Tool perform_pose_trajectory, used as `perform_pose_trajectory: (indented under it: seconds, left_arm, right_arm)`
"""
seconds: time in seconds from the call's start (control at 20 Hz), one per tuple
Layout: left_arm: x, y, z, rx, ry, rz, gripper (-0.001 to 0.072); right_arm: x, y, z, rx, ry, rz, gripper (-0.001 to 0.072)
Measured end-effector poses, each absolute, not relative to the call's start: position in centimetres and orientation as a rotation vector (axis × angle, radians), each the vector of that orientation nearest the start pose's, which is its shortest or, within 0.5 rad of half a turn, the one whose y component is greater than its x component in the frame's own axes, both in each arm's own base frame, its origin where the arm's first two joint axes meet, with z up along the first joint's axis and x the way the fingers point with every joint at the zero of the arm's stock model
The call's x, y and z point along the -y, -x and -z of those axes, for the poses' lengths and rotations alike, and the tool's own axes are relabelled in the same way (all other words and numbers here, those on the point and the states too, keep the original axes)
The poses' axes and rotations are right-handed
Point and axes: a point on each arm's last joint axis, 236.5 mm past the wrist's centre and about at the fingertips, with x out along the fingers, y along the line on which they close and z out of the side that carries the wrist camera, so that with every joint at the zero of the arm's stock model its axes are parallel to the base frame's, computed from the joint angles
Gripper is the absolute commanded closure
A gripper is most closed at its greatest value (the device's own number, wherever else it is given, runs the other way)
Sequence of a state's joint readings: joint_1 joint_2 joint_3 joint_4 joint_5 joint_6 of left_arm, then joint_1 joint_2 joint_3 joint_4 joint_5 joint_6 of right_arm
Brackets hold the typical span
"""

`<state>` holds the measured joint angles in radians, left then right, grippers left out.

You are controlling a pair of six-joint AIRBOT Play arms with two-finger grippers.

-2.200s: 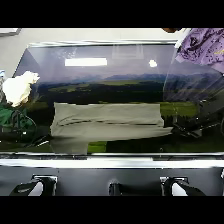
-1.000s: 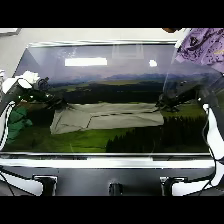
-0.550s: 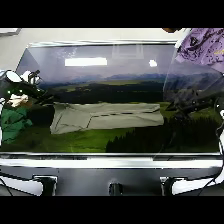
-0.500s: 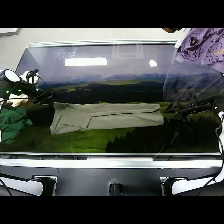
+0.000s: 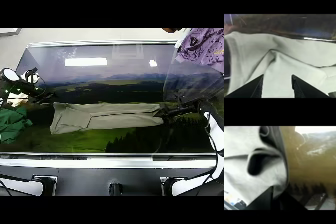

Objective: Fold the clothes and pants, and hang the long-sleeved shirts on hangers.

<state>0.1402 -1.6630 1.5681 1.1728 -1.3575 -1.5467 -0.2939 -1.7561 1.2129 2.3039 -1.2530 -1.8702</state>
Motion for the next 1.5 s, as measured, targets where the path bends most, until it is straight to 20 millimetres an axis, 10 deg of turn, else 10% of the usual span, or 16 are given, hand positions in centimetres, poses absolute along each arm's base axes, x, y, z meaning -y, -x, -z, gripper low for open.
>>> perform_pose_trajectory:
  seconds: [0.15,0.45,0.9,1.2,1.5]
  left_arm:
    - [5.9,-45.9,0.3,-1.375,0.449,0.217,0.0693]
    - [20.2,-46.2,2.3,-1.383,0.524,0.413,0.0694]
    - [45.0,-40.4,5.3,-1.363,0.799,0.628,0.0694]
    - [53.7,-37.6,5.3,-1.340,0.899,0.705,0.0695]
    - [57.7,-36.7,4.6,-1.344,0.958,0.775,0.0696]
  right_arm:
    - [-3.4,-41.2,8.4,-1.443,-0.746,-0.287,0.0686]
    - [-0.6,-41.6,0.2,-1.345,-0.614,-0.154,0.0686]
    - [2.6,-40.1,-13.1,-1.099,-0.463,-0.007,0.0686]
    - [3.0,-38.2,-16.9,-1.053,-0.416,0.021,0.0686]
    - [2.9,-36.9,-19.1,-1.013,-0.392,0.022,0.0686]
